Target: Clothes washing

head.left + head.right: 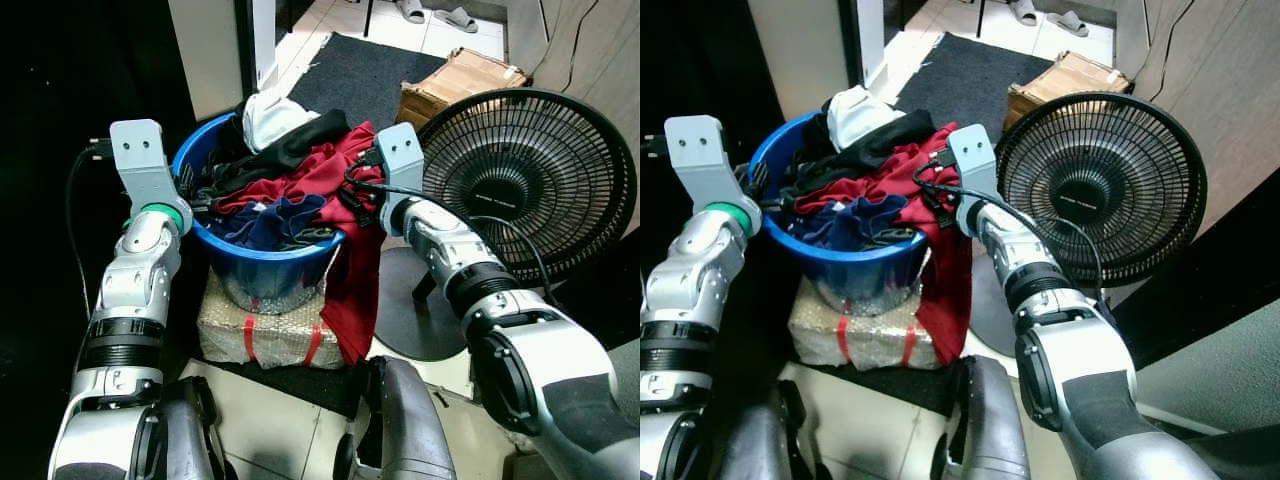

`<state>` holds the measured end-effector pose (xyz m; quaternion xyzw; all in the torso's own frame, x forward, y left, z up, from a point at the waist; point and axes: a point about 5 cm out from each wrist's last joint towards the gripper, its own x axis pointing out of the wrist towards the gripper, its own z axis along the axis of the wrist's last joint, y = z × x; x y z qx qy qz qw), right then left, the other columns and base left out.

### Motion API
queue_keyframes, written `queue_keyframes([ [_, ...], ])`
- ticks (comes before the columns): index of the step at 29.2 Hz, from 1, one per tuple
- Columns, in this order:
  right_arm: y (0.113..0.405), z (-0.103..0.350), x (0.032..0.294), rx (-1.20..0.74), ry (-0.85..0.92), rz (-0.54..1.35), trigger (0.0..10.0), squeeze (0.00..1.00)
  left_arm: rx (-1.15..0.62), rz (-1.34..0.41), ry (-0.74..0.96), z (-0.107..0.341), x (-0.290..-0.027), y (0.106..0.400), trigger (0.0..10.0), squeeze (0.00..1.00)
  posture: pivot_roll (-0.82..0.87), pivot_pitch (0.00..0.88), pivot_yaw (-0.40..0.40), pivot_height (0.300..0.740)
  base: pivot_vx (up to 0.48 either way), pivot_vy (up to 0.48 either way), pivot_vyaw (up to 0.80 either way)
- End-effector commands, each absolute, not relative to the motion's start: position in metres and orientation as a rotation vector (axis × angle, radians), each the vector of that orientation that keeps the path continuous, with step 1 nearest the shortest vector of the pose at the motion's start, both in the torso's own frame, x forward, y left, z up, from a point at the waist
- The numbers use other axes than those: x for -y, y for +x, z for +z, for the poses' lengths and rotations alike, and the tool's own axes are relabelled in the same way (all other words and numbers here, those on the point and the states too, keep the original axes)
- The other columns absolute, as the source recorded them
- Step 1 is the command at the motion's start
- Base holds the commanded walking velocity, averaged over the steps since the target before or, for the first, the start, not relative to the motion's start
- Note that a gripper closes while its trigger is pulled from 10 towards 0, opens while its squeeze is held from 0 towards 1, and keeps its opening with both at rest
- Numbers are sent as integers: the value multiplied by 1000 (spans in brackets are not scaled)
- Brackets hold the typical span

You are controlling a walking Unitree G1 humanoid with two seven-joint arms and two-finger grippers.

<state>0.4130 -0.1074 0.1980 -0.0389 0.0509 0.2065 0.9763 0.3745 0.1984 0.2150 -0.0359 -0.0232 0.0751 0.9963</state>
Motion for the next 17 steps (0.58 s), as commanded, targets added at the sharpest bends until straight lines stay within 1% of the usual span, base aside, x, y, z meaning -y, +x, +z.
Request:
queue_keyframes([
  [1,408,177,111,-177,-32,411,0,0,20,146,-71,206,-197,374,10000,0,28,139,-26,471,0,0,0],
  [10,406,170,116,-178,29,396,0,0,21,139,-71,206,-196,375,10000,0,22,109,-22,471,0,0,0],
  [13,406,173,121,-150,134,372,0,0,22,141,-68,206,-197,375,10000,0,22,100,-22,471,0,0,0],
  [16,407,174,122,-143,163,360,0,0,22,142,-68,206,-197,375,10000,0,22,100,-22,471,0,0,0],
  [17,408,178,125,-116,230,336,0,0,23,144,-69,206,-198,375,10000,0,23,101,-22,471,0,0,0],
])
